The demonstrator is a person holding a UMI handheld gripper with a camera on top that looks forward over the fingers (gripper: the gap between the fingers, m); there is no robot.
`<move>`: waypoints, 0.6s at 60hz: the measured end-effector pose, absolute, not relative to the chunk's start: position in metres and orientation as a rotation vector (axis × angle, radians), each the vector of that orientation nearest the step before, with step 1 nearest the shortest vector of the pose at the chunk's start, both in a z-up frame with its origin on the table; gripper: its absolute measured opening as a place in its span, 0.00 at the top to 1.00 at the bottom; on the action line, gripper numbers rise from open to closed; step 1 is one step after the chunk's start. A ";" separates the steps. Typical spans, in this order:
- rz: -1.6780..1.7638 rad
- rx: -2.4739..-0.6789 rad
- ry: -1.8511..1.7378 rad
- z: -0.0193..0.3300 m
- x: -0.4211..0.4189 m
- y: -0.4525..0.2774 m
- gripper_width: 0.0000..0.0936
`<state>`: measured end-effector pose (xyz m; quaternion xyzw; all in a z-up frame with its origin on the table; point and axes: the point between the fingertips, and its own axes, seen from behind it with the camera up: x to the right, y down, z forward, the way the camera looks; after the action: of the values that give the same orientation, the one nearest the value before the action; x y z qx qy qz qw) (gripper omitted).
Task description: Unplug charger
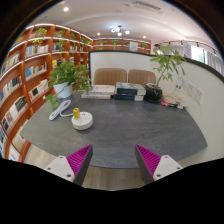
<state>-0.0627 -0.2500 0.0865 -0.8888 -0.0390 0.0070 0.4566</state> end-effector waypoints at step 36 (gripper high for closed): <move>0.053 -2.157 -0.054 0.030 -0.236 -0.051 0.75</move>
<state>-0.2358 -0.0511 0.0302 -0.8811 -0.0219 0.0216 0.4719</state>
